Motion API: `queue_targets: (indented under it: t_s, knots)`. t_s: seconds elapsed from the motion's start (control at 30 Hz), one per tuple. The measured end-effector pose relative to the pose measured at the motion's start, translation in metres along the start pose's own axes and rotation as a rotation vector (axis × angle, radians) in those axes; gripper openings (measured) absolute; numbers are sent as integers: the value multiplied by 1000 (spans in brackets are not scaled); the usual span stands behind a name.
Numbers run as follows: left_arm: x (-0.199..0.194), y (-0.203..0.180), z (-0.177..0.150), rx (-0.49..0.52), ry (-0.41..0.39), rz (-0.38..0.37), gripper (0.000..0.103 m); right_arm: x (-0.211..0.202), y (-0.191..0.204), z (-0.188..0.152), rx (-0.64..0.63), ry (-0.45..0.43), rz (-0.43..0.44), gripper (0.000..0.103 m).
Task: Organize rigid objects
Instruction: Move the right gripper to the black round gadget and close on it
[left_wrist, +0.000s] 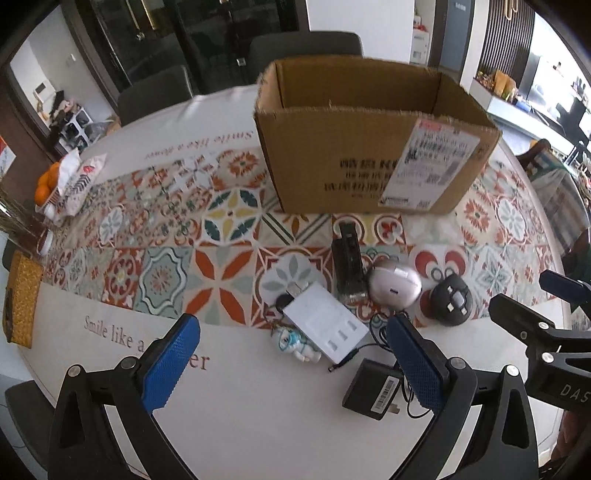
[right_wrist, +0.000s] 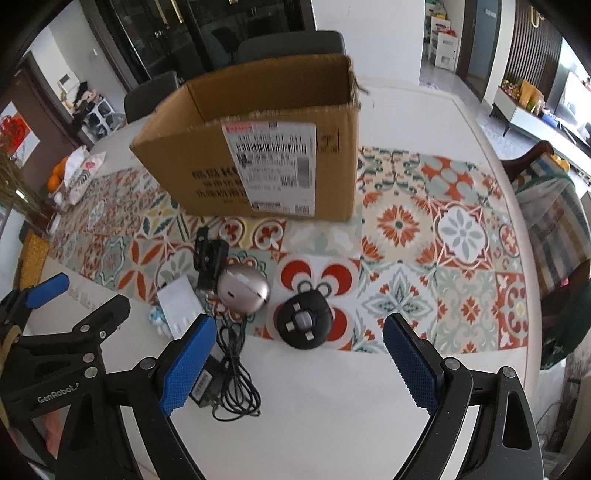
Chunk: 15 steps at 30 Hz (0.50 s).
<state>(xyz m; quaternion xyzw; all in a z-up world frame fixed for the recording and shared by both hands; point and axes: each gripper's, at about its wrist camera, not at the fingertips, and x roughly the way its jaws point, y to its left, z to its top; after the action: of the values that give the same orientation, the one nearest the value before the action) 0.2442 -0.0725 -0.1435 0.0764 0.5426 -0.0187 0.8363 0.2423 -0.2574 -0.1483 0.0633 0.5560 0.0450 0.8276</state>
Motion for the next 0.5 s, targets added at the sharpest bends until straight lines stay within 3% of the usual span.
queue_targets:
  t_s: [0.5]
  knots:
    - [47,-11,-4,21,113,14,103,51,-6,-4,6,114,-20,92]
